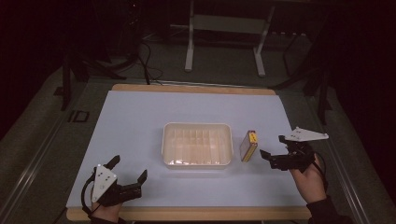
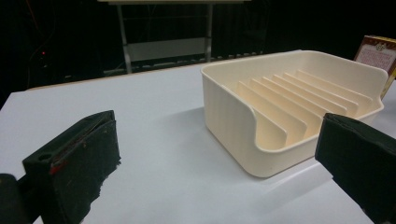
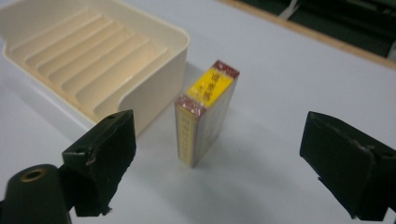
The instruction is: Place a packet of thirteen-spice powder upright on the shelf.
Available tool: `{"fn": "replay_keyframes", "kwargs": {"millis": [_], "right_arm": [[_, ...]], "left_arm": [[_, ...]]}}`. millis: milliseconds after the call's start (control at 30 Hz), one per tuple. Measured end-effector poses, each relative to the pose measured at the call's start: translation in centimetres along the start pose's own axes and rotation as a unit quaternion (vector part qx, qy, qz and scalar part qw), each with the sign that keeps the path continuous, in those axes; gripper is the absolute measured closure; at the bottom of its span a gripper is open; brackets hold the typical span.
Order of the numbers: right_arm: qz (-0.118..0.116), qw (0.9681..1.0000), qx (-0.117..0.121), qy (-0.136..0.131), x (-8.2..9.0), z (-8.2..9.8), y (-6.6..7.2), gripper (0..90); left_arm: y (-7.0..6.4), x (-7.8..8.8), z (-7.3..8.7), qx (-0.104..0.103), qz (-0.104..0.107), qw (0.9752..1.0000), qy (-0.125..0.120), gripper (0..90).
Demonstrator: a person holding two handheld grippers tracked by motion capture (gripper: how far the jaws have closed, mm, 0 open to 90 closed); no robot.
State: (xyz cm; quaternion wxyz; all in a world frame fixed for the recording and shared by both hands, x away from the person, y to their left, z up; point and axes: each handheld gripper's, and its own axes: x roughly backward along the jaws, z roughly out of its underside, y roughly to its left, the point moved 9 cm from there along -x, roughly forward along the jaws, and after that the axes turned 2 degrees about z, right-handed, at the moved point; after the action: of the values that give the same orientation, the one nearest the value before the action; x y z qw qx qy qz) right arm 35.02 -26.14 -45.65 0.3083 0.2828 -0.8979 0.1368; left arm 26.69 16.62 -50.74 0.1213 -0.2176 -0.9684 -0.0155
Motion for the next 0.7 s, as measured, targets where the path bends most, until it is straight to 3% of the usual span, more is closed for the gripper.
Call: {"fn": "replay_keyframes", "kwargs": {"millis": [133, 200, 333, 400, 433, 467, 533, 567, 600, 667, 700], "right_arm": [[-0.003, 0.9989, 0.022, 0.041, -0.3, 0.3, 0.1, 10.5], [-0.003, 0.9986, 0.025, 0.047, -0.4, 0.4, 0.1, 10.6], [-0.018, 0.9957, 0.031, 0.086, -0.7, 0.6, 0.4, 11.2], [-0.029, 0.9926, 0.038, 0.111, -0.9, 0.8, 0.6, 12.7], [-0.029, 0.9926, 0.038, 0.111, -0.9, 0.8, 0.6, 12.7], [-0.03, 0.9901, 0.05, 0.128, -1.0, 1.0, 0.6, 13.1], [-0.035, 0.9887, 0.055, 0.135, -1.0, 1.0, 0.7, 13.2], [-0.044, 0.9859, 0.057, 0.151, -1.0, 1.1, 0.7, 13.4], [-0.044, 0.9859, 0.057, 0.151, -1.0, 1.1, 0.7, 13.4], [-0.054, 0.9813, 0.065, 0.173, -1.0, 1.4, 0.7, 13.3], [-0.06, 0.9758, 0.073, 0.197, -1.0, 1.7, 0.8, 13.2]], "left_arm": [[0.0, 0.0, 0.1, 0.0, 0.002, 1.0, 0.003, 0.0], [0.0, 0.0, 0.1, 0.0, 0.002, 1.0, 0.003, 0.0], [0.0, -0.1, 0.1, 0.0, 0.002, 1.0, 0.005, 0.0], [0.0, -0.1, 0.2, -0.001, 0.002, 1.0, 0.006, 0.0], [0.0, -0.1, 0.2, -0.001, 0.002, 1.0, 0.006, 0.0], [0.0, -0.1, 0.2, 0.0, 0.003, 1.0, 0.007, 0.0], [0.0, -0.1, 0.2, 0.0, 0.003, 1.0, 0.007, 0.0], [0.0, -0.1, 0.2, 0.0, 0.003, 1.0, 0.007, 0.0], [0.0, -0.1, 0.2, 0.001, 0.003, 1.0, 0.007, 0.0], [0.0, -0.1, 0.3, 0.001, 0.004, 1.0, 0.009, 0.0], [0.0, -0.2, 0.3, 0.0, 0.004, 0.9999, 0.01, 0.0]]}}
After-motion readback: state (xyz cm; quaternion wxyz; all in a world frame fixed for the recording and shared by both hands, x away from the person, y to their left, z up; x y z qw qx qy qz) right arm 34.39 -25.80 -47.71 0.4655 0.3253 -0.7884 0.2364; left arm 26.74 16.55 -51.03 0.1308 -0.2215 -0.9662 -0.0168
